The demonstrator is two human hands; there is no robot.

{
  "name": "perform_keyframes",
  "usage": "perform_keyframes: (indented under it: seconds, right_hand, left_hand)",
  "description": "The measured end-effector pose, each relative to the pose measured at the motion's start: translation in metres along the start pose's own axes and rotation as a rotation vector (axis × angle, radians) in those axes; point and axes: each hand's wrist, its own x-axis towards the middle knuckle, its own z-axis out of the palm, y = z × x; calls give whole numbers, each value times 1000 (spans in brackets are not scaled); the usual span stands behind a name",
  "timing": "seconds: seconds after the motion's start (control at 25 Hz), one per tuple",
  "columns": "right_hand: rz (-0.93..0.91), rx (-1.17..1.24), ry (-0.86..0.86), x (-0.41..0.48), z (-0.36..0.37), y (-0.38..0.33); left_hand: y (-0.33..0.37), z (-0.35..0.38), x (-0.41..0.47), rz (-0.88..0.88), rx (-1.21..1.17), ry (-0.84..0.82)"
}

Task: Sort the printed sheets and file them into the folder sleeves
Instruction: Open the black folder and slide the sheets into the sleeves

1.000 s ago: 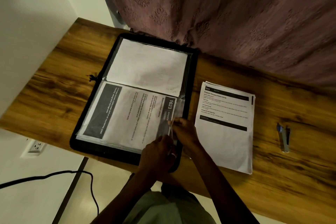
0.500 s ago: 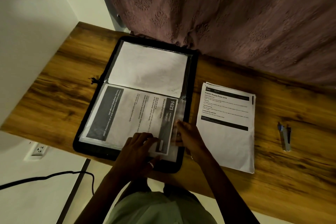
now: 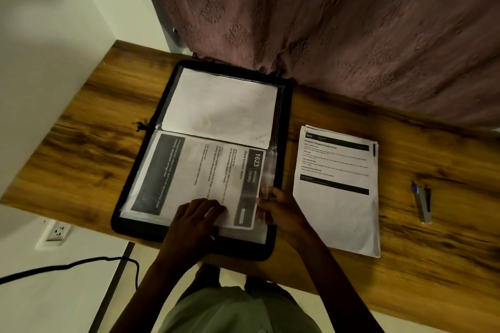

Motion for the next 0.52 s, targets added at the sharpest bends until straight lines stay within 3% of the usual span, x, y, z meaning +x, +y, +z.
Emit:
perform_keyframes:
  seconds: [0.08,0.2,0.32,0.4,0.52]
  right_hand:
    - [-62,-55,88,-3,-1,1]
    - [-481,-524,397,-6,-13,10]
    - [-814,-940,314,1,-24,15]
    - [-878,-984,226,8,-20,4]
    - [-900,-728,185,17,-8,-27]
  left_hand:
    - [-6,-5,-3,10,4,100]
    - [-11,-17,-2,17,10,211]
    - [-11,-32,7,-4,34,269]
    - [-12,-45,17,31,51,303]
    - [-12,-71,37,83,110,395]
